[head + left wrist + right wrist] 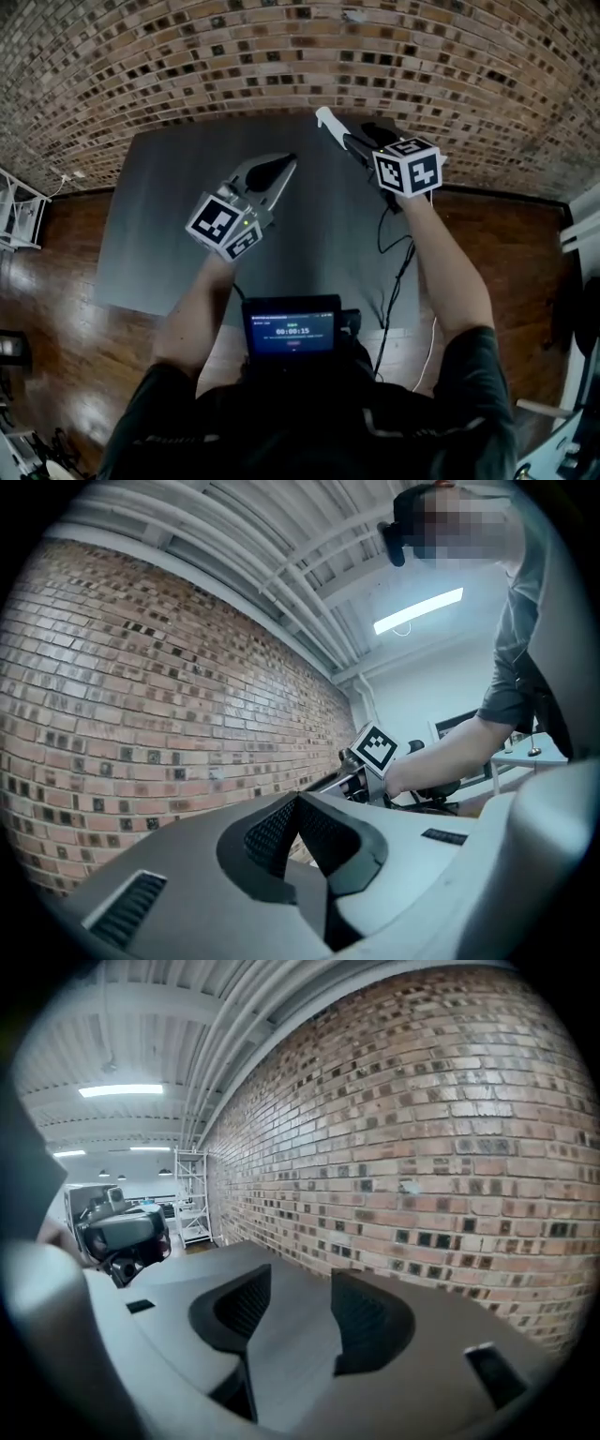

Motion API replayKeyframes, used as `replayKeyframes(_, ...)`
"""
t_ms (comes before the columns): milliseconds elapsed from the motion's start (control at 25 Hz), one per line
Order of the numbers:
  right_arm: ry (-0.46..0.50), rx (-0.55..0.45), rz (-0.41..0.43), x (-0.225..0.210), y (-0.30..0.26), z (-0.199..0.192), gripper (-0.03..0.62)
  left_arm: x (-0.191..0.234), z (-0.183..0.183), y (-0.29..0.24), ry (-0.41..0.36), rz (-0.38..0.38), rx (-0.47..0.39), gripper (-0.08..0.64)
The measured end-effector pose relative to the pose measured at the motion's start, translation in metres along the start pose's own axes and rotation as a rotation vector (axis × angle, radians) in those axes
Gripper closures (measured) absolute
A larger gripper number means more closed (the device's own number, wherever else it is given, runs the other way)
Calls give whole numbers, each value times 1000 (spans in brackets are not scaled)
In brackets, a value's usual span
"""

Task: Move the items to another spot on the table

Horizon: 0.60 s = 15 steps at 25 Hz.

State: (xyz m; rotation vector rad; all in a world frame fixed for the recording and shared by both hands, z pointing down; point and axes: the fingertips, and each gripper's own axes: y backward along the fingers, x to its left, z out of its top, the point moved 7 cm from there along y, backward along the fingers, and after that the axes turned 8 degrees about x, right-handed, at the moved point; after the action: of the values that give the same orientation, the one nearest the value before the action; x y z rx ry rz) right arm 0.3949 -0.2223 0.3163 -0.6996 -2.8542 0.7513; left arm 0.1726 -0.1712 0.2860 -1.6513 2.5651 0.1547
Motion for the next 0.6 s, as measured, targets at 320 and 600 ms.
replayKeyframes(320, -23, -14, -78, 69, 45, -13, 451, -27, 19, 65, -24, -61, -33, 563)
replayKeyframes(600, -33, -39, -97, 90, 87, -14, 549, -54, 46, 81, -42, -78, -53, 563)
